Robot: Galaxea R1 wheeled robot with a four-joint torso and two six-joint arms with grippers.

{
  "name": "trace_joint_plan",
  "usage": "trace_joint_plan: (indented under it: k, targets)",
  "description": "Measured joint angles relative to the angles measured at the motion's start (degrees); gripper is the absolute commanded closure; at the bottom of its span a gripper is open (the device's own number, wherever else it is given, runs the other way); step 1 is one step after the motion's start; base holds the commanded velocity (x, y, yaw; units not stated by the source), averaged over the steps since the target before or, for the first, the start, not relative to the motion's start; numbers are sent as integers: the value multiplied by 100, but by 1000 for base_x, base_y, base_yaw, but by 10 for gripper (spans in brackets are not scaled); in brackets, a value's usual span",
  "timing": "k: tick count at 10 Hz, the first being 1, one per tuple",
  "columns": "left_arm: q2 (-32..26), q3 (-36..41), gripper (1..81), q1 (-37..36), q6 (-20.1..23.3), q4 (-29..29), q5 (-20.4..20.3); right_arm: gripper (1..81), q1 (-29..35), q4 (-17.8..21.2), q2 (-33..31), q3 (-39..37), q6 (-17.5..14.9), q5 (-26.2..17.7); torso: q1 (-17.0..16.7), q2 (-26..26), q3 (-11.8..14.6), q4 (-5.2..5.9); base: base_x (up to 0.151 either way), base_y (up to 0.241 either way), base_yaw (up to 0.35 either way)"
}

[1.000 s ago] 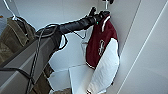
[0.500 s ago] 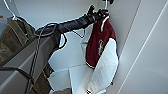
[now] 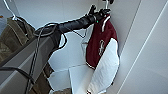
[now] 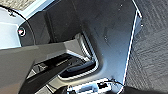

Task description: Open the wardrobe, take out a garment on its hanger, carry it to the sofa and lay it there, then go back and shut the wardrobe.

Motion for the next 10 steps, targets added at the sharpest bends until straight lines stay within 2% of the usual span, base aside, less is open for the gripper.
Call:
trace_joint_plan:
  k: [10]
  targets:
    - [-12,112,10,0,0,4,-16,10,0,0,0,0,0,20,0,0,0,0,0,0,0]
